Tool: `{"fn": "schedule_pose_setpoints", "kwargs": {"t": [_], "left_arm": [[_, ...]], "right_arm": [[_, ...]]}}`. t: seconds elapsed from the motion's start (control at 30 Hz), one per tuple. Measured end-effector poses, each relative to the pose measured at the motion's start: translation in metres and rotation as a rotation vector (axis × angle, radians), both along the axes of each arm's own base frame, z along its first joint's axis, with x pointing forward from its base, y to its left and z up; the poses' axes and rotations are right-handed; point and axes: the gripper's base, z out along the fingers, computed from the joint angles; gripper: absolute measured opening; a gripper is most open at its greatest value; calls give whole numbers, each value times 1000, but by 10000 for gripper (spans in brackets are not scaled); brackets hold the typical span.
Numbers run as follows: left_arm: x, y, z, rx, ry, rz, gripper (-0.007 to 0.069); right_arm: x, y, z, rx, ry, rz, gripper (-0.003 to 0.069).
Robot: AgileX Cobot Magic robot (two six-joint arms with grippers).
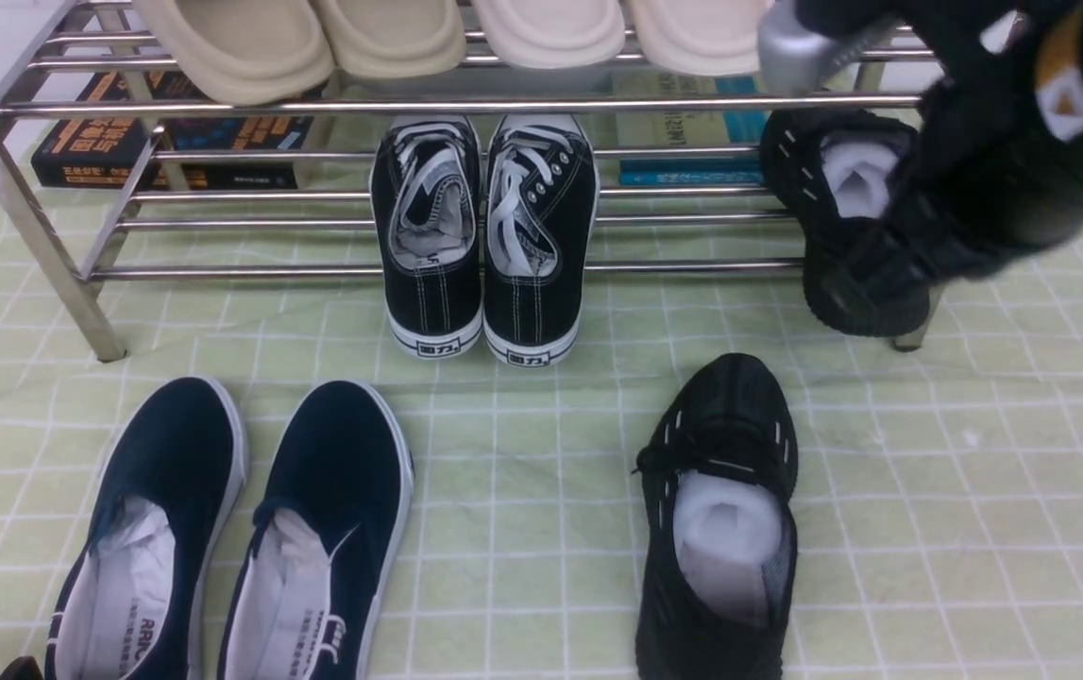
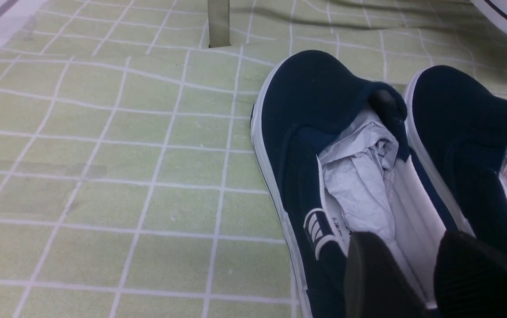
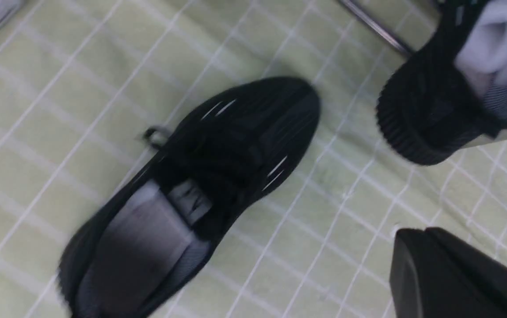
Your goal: Take the shoes off the shelf with your hand from the green coffee tablecloth.
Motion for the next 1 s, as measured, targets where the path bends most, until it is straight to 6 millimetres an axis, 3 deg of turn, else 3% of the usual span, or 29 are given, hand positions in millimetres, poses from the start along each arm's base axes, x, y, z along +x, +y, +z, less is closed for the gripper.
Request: {"fn": "schedule_pose_setpoints", "kwargs": {"t": [0.03, 0.07, 0.1, 0.13, 0.2, 0.27, 0.4, 0.53, 0.67, 1.0], "left_arm": [[0, 0, 0, 0, 0, 0, 242], [0, 0, 0, 0, 0, 0, 242], [0, 0, 0, 0, 0, 0, 242], [0, 0, 0, 0, 0, 0, 242], [0, 0, 0, 0, 0, 0, 242], [0, 0, 0, 0, 0, 0, 242], [0, 0, 0, 1, 0, 0, 242], [0, 0, 0, 3, 0, 0, 242], [0, 0, 0, 4, 0, 0, 242], [0, 1, 0, 23, -1, 2, 241]], "right_arm": [[2, 0, -1, -1, 2, -4, -13], [25, -3, -8, 25, 2, -65, -13], [27, -1, -8, 28, 1, -65, -13], [46, -5, -15, 49, 4, -110, -9], [59, -6, -19, 80, 1, -135, -6], [92, -11, -34, 131, 14, -196, 18], [121, -19, -55, 152, 48, -251, 112], [137, -20, -71, 147, 52, -266, 281], [150, -18, -86, 111, 24, -252, 393], [180, -16, -129, -7, -49, -275, 433]]}}
